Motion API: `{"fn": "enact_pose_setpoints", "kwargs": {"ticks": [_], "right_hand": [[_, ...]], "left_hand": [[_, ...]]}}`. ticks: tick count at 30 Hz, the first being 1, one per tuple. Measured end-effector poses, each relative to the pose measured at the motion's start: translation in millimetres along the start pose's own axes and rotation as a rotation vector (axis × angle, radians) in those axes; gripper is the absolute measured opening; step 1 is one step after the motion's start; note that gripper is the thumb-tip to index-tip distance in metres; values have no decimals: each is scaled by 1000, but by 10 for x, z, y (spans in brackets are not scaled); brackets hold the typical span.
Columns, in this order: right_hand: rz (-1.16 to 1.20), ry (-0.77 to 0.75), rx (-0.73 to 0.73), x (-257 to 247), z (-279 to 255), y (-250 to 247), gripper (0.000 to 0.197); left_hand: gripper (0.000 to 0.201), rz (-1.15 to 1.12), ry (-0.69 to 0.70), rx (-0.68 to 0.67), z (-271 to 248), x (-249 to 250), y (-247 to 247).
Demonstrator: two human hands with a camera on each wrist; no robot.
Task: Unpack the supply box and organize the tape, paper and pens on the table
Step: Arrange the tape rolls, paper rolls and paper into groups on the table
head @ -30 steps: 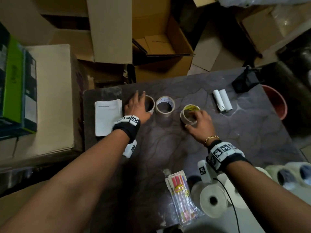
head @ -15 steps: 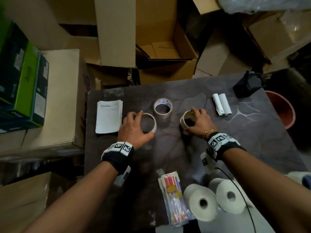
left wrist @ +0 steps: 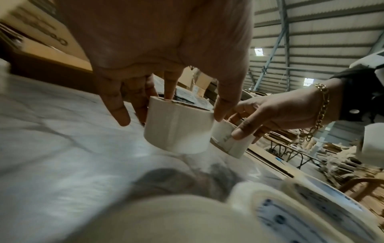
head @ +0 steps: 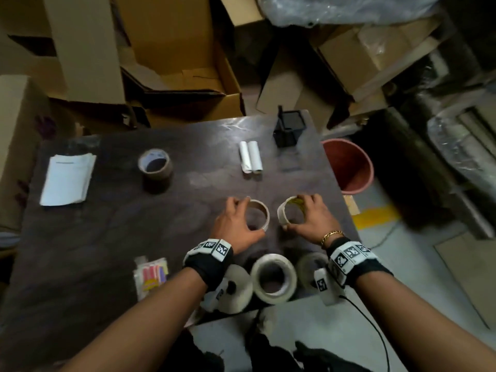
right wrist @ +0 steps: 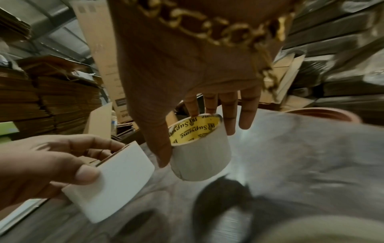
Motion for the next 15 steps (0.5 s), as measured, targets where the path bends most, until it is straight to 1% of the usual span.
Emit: {"fn": "enact_pose_setpoints", "kwargs": {"ticks": [4,8,11,15], "right_hand": [[-54,79,54,697,-102,-326,97],[-53,108,40,1070,-135,-425,100],[-60,100,24,1193,-154,-430,98],[-83,88,-39,1244,-160,-445,100]], "left_hand": [[91,67,41,-50,92,710,461],[93,153,67,-107,180,1170,715],[92,184,76,-133,223,1338,846],[94,185,55,-202,233,1366,931]]}}
Point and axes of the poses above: each hand's wrist, its own z-axis towards the middle knuckle, its own y-axis out of the palm, x = y × z, the point moved 2 cm from there along z, towards the middle knuckle, and after that the axes turned 10 degrees about z, right-handed, at the moved point
